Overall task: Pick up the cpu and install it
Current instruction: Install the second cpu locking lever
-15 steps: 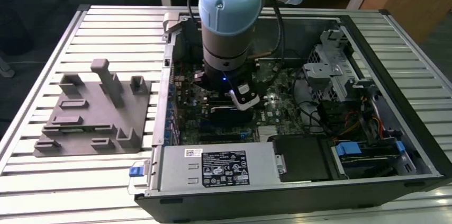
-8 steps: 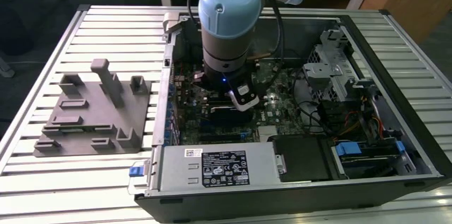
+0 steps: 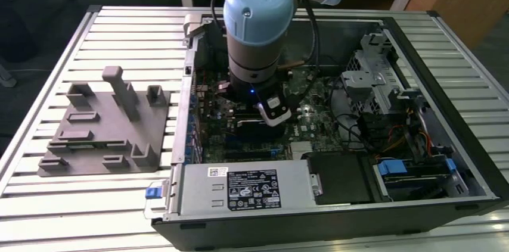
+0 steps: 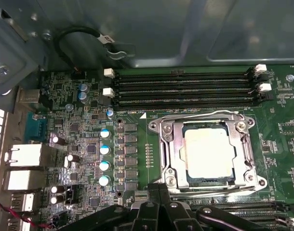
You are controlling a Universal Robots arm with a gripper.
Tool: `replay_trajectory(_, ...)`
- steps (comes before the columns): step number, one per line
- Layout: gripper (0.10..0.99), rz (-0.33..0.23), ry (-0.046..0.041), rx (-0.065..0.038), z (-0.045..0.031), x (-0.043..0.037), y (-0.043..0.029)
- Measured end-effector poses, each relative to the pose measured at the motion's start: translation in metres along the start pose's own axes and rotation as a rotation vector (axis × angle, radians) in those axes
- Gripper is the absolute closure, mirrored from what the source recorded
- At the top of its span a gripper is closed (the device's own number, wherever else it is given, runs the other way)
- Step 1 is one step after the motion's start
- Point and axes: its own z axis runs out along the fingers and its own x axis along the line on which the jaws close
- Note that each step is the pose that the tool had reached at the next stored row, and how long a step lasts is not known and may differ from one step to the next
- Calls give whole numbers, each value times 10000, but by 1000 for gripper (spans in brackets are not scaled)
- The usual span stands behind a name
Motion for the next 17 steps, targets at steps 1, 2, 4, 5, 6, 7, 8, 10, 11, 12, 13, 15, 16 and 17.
replay_trajectory(1, 980, 0, -1, -3, 4, 0, -1)
replay_trajectory(2, 980, 0, -1, -3, 7, 0, -1)
replay_trajectory(4, 980, 0, -1, -1, 13, 3, -3)
replay_trajectory(5, 980, 0, -1, 0, 16, 4, -3)
replay_trajectory(6, 980, 0, 0, 1, 18, 5, -4)
replay_trajectory(7, 980, 0, 0, 1, 22, 7, -5)
replay_trajectory(8, 980, 0, 0, 1, 25, 8, -6)
replay_trajectory(10, 980, 0, 0, 1, 29, 11, -7)
replay_trajectory(11, 980, 0, 0, 0, 31, 12, -7)
replay_trajectory(12, 980, 0, -1, 0, 33, 14, -7)
replay_trajectory(13, 980, 0, -1, 1, 33, 16, -7)
replay_trajectory(15, 980, 0, 0, 0, 35, 20, -6)
replay_trajectory(16, 980, 0, 0, 0, 36, 22, -4)
replay_trajectory(17, 980, 1, 0, 1, 38, 23, -2)
